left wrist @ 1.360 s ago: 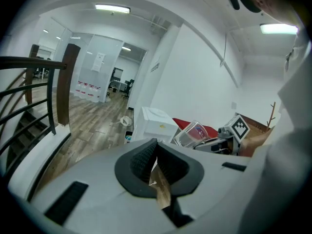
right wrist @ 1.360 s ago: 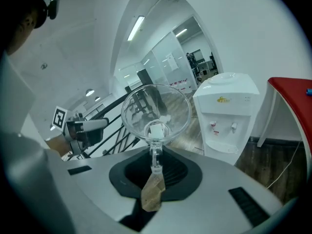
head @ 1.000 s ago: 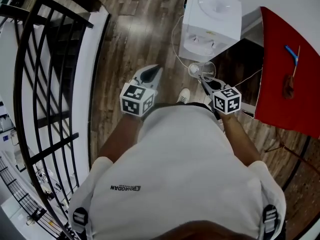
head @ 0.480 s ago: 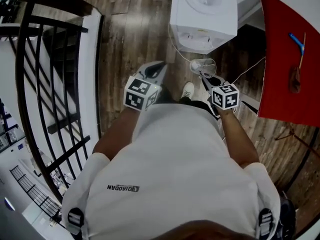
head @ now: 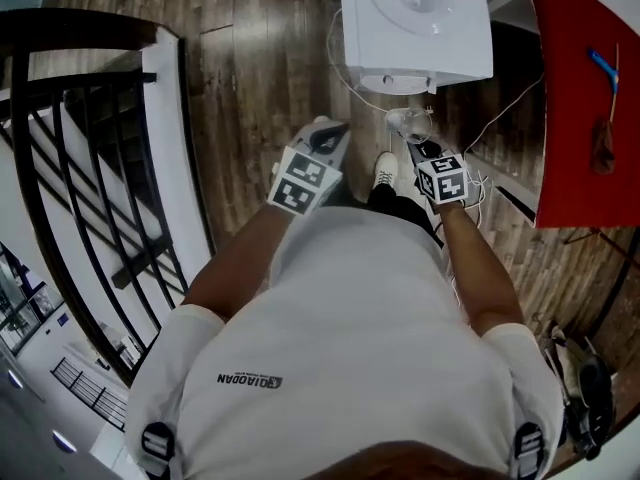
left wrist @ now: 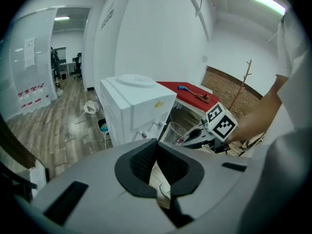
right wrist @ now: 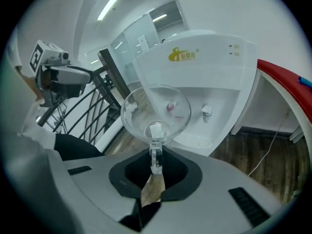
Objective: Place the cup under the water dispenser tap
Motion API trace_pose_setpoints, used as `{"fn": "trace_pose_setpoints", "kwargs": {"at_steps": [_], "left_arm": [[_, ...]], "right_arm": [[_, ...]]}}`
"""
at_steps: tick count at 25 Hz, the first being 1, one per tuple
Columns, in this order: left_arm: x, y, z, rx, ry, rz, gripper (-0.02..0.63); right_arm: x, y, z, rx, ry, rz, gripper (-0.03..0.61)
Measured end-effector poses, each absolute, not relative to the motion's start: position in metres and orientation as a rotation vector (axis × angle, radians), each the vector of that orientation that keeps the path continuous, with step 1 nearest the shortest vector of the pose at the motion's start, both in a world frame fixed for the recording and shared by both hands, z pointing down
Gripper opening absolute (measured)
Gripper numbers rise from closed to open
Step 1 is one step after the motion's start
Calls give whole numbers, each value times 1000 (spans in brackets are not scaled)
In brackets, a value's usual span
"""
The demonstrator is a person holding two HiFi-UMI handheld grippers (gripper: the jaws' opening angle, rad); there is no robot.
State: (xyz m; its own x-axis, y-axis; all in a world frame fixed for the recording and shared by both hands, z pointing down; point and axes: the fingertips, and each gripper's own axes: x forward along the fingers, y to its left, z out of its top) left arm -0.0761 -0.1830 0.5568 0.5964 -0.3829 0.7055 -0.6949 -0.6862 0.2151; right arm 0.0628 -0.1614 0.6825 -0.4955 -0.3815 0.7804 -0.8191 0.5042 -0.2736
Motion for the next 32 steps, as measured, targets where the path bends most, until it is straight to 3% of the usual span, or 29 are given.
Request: {"fn": "trace_pose_setpoints", "kwargs": {"at_steps": [12,20,32], "left_arm": [[-123,-201,626,2289,-688,932,-3],[-157,-205,636,2240,-728,958,-3],[-177,-200,639,2207,-755,996,-3]], "right_arm": [[31,-209,831,1063,-1734,918,43],[26,-248,867,1108,-1724,659,43],[28,-268,894,1124,-1747,624,44]]}}
